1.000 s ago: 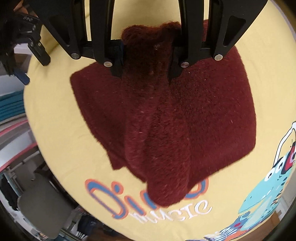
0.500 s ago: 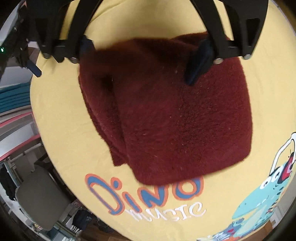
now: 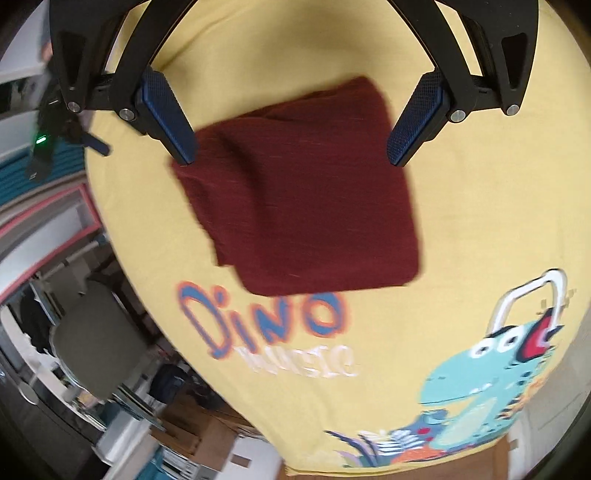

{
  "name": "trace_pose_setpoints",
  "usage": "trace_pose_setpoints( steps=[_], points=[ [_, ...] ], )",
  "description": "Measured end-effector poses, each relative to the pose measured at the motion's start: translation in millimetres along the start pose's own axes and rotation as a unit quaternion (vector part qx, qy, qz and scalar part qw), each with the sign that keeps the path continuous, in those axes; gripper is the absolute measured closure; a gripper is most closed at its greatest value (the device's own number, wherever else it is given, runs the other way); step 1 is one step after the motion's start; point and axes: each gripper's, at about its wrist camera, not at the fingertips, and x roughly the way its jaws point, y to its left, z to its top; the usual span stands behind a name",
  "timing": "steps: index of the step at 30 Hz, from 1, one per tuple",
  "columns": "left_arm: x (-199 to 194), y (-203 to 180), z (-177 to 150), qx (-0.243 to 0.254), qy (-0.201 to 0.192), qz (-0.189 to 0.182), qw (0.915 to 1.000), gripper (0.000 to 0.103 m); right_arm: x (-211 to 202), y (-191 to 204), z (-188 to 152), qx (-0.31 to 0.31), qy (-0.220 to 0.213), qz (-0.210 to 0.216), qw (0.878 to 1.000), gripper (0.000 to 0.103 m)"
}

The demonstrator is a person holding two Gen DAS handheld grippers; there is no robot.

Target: Fold small clothes

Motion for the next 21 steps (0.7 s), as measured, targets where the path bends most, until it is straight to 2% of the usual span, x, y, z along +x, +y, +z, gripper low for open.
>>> trace_pose_setpoints(
  steps=[3, 7, 10, 13, 17, 20, 21],
  points=[
    [4.9, 32.8, -9.0, -0.018, 0.003, 0.036, 0.9992, 0.001, -7.8, 15.1, 19.4, -0.007, 0.009, 0.020, 1.000, 0.000],
    [4.6, 70.4, -32.0, -0.051, -0.005, 0.066, 0.9965, 0.001, -26.5, 44.5, 56.0, -0.035, -0.005, 0.037, 0.999, 0.000],
    [7.9, 88.2, -47.7, -0.070, 0.012, 0.059, 0.9957, 0.001, -32.9, 75.5, 89.4, -0.063, -0.006, 0.063, 0.996, 0.001],
    [12.9, 93.7, -55.5, -0.074, 0.016, 0.054, 0.9956, 0.001, -24.6, 105.7, 115.4, -0.083, 0.015, 0.075, 0.994, 0.003],
    [15.6, 93.7, -58.5, -0.064, 0.020, 0.051, 0.9964, 0.001, 1.9, 139.8, 127.1, -0.112, 0.062, 0.081, 0.988, 0.007],
    [18.8, 93.3, -60.3, -0.060, 0.021, 0.051, 0.9966, 0.001, 29.6, 152.8, 121.3, -0.121, 0.103, 0.071, 0.985, 0.016],
    [21.8, 93.3, -61.3, -0.057, 0.024, 0.050, 0.9968, 0.001, 35.4, 153.4, 118.0, -0.120, 0.110, 0.071, 0.984, 0.022]
  ],
)
